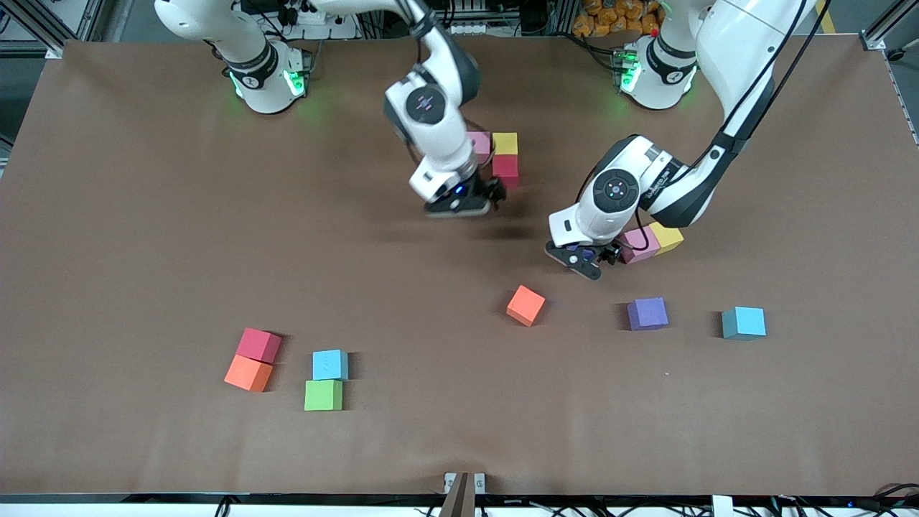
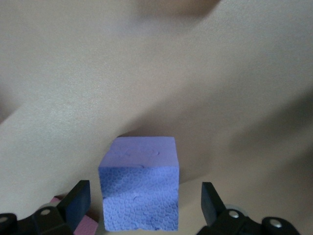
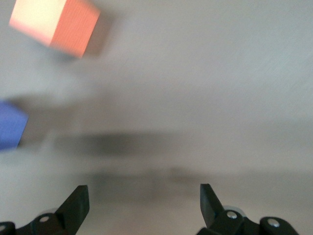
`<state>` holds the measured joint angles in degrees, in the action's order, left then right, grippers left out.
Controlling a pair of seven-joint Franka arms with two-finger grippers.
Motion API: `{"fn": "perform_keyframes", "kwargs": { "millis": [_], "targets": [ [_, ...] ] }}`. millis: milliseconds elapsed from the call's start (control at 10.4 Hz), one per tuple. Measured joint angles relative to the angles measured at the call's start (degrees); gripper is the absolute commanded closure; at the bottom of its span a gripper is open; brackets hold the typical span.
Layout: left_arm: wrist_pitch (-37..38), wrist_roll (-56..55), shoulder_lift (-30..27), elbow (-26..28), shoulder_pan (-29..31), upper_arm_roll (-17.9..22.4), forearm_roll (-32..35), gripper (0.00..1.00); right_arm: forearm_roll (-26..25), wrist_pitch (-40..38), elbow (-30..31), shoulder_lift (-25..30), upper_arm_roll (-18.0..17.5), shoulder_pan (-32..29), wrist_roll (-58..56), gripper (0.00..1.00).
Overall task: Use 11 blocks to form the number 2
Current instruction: 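Grasp the cyan cube with the right gripper while the left gripper lifts purple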
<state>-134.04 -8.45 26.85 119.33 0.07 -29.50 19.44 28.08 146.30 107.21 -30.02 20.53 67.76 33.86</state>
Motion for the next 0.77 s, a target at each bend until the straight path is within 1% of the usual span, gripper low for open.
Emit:
{"fn": "perform_keyframes", "kwargs": {
  "millis": [192,385,481,577,673,770],
  "targets": [
    [0.0,-3.77,1.2,-0.12,-0.14,-0.05,1.91,0.0,-0.03,-0.06,0.0,0.0,1.55,-4.19,-5.65,0.0],
    [0.0,-5.77,2.11,-0.17,-0.12,-0.05,2.28,0.31,-0.83,-0.35,0.03,-0.02,4.33,-6.51,-9.43,0.0],
    [0.0,-6.26,2.17,-0.21,0.1,-0.02,2.28,0.45,-3.91,-0.55,0.03,-0.12,6.53,-6.85,-10.22,0.0],
    [0.0,-6.57,2.17,-0.35,0.29,-0.01,2.28,0.52,-8.01,-0.58,-0.03,-0.28,7.68,-7.48,-10.53,0.0],
    [0.0,-7.56,2.15,-0.56,0.38,-0.01,2.28,0.54,-11.34,-0.56,-0.28,-0.36,7.98,-8.93,-11.77,0.0],
    [0.0,-9.26,2.12,-0.86,0.37,-0.07,2.28,0.54,-12.73,-0.65,-0.66,-0.44,8.05,-10.91,-14.99,0.0]
  ]
}}
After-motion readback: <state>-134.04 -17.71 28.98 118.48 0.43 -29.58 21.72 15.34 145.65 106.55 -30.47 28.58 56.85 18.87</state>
